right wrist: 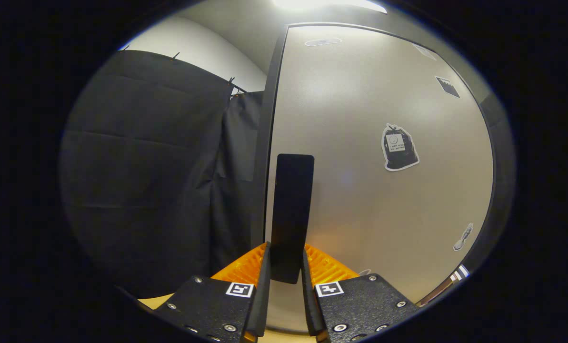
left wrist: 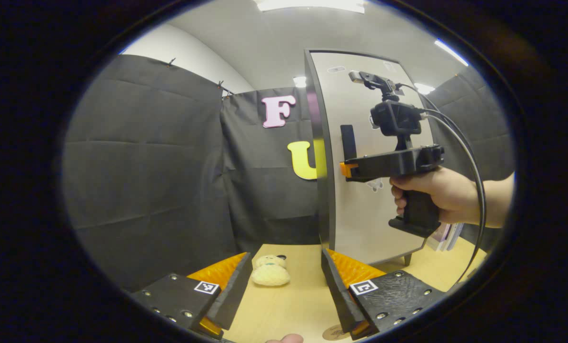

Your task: Open the cabinet door with the right hand, grasp the bottle in the cabinet with the left hand and place it on the coaster, then close the cabinet door with the right hand.

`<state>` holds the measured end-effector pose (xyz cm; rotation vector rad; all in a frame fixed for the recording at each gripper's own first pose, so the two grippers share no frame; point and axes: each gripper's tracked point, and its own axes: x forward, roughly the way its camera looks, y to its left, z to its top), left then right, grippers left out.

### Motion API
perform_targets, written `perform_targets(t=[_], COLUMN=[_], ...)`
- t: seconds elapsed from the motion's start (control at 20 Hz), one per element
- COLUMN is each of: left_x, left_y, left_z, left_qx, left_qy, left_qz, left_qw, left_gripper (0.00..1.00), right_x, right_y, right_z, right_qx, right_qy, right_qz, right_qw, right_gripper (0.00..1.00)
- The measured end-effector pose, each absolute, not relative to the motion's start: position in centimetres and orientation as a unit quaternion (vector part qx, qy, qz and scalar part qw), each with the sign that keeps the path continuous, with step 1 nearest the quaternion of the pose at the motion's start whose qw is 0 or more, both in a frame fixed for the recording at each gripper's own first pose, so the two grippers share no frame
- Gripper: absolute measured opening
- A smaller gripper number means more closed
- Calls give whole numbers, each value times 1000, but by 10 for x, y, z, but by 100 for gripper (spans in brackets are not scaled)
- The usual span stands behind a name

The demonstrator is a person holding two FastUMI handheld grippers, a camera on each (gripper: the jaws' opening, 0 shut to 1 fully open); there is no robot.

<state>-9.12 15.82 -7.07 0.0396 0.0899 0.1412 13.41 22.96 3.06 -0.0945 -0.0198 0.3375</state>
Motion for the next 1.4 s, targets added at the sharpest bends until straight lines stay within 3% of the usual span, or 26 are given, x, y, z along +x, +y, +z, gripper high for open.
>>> perform_targets(t=[0.3,0.7,0.9,1.4], left_x=[-103,-159,-163,-125], left_y=[166,182,180,152], left_z=[-66,-69,-76,-81], left_qx=[10,24,16,-2], left_qy=[26,18,18,20], left_qz=[98,173,169,112], left_qw=[995,984,985,993], left_gripper=[84,84,82,82], right_x=[133,127,124,104], right_y=[230,228,227,217], right_z=[28,27,26,26], right_qx=[-61,-65,-57,-61], right_qy=[18,42,43,48], right_qz=[193,208,224,300], right_qw=[979,975,972,951], right_gripper=[24,23,18,19])
